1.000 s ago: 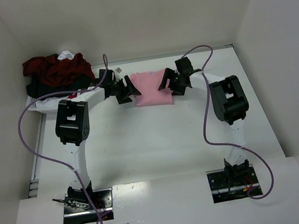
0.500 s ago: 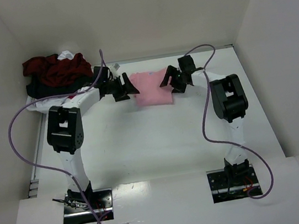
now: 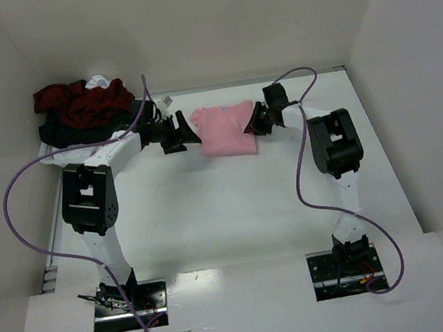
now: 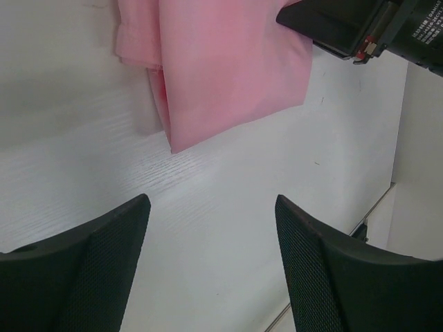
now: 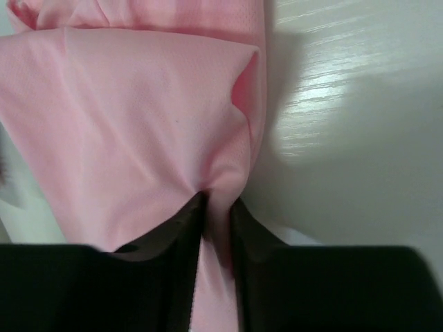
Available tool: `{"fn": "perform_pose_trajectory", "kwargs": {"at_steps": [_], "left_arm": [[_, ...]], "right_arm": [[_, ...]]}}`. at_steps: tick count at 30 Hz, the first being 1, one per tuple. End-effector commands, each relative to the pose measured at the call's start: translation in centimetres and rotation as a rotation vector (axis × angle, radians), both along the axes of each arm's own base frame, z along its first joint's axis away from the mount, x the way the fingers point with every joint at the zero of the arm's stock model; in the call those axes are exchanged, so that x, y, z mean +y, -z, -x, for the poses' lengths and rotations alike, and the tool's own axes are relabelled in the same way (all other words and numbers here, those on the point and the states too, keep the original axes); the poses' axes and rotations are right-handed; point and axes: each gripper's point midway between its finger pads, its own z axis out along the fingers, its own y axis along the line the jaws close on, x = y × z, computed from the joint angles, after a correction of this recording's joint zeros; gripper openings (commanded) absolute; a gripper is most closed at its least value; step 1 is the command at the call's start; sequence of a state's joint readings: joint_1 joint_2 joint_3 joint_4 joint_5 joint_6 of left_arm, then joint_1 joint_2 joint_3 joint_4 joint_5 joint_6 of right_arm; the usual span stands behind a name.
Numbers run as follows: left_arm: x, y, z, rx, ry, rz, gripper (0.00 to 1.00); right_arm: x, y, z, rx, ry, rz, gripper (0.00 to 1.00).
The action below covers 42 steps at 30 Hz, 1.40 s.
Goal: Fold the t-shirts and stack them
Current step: Put the neatly folded tshirt into the corner of the board with the right arm
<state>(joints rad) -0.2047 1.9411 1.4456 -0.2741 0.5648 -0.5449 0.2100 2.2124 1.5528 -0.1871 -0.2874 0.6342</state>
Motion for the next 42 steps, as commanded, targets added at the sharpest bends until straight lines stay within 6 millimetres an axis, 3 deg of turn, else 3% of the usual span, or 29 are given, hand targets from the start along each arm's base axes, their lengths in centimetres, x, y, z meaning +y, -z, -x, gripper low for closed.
{"fn": "perform_pose_trajectory", "kwargs": {"at_steps": [1, 2, 3, 5, 6, 8, 13, 15, 16, 19, 21, 22, 23, 27, 28, 30, 37, 38, 40, 41, 42], "left_arm": [[0.2, -1.9, 0.6, -0.051, 0.029, 0.002, 0.81], [0.2, -1.9, 0.6, -0.057, 0.035, -0.002, 0.81], [0.2, -1.8, 0.8, -0.047, 0.035, -0.004, 0.81], [0.2, -1.8, 0.8, -0.047, 0.035, -0.004, 0.81], [0.3, -1.7, 0.9, -0.038, 0.035, -0.005, 0.81], [0.3, -2.0, 0.9, -0.053, 0.04, -0.008, 0.81], [0.6, -1.8, 1.4, -0.042, 0.04, -0.022, 0.81], [0.7, -2.1, 1.3, -0.052, 0.034, -0.027, 0.81], [0.8, -1.6, 1.7, -0.031, 0.034, -0.031, 0.81], [1.0, -1.4, 2.0, -0.029, 0.034, -0.043, 0.81], [1.1, -1.0, 2.2, -0.021, 0.028, -0.052, 0.81], [1.2, -0.9, 2.3, -0.012, 0.029, -0.054, 0.81], [1.2, -0.9, 2.3, -0.018, 0.034, -0.057, 0.81], [1.2, -0.5, 2.1, -0.009, 0.035, -0.059, 0.81], [1.5, -0.5, 2.0, -0.008, 0.03, -0.052, 0.81], [1.3, -0.2, 1.8, 0.001, 0.037, -0.045, 0.81], [1.2, 0.4, 1.4, 0.028, 0.048, -0.024, 0.81], [1.2, 0.1, 1.2, 0.019, 0.048, -0.023, 0.81], [1.1, 0.5, 1.3, 0.023, 0.061, -0.02, 0.81], [1.1, 0.2, 1.2, 0.023, 0.061, -0.02, 0.81], [1.1, 0.2, 1.2, 0.017, 0.066, -0.023, 0.81]], "right_arm": [[-0.6, 1.5, -0.4, 0.023, 0.016, 0.04, 0.23], [-0.7, 1.2, -0.8, 0.011, 0.022, 0.045, 0.19], [-1.0, 1.5, -0.6, 0.022, 0.034, 0.061, 0.08], [-1.5, 0.4, -1.8, -0.015, 0.042, 0.098, 0.0], [-2.3, 0.9, -1.8, -0.002, 0.061, 0.143, 0.0], [-3.8, -0.9, -3.4, -0.045, 0.077, 0.18, 0.0], [-10.5, -3.4, -6.6, -0.08, 0.148, 0.222, 0.0], [-13.1, -4.0, -6.9, -0.082, 0.163, 0.275, 0.0], [-15.5, -4.7, -7.6, -0.095, 0.196, 0.301, 0.0], [-20.0, -5.1, -7.8, -0.079, 0.228, 0.377, 0.0], [-22.6, -4.2, -7.3, -0.034, 0.25, 0.445, 0.0], [-23.8, -5.3, -7.9, -0.054, 0.255, 0.48, 0.0], [-25.9, -5.3, -7.8, -0.039, 0.298, 0.507, 0.0], [-30.7, -6.0, -7.5, -0.014, 0.372, 0.604, 0.0], [-31.5, -7.2, -7.7, -0.031, 0.385, 0.618, 0.0], [-33.2, -7.3, -7.3, -0.021, 0.411, 0.644, 0.01], [-36.4, -7.4, -5.7, 0.043, 0.509, 0.804, 0.07], [-36.6, -7.5, -5.6, 0.047, 0.519, 0.818, 0.17], [-36.6, -7.3, -5.2, 0.06, 0.531, 0.818, 0.52], [-36.6, -8.5, -5.0, 0.042, 0.539, 0.816, 0.66], [-36.6, -9.1, -5.0, 0.031, 0.553, 0.808, 0.87]]}}
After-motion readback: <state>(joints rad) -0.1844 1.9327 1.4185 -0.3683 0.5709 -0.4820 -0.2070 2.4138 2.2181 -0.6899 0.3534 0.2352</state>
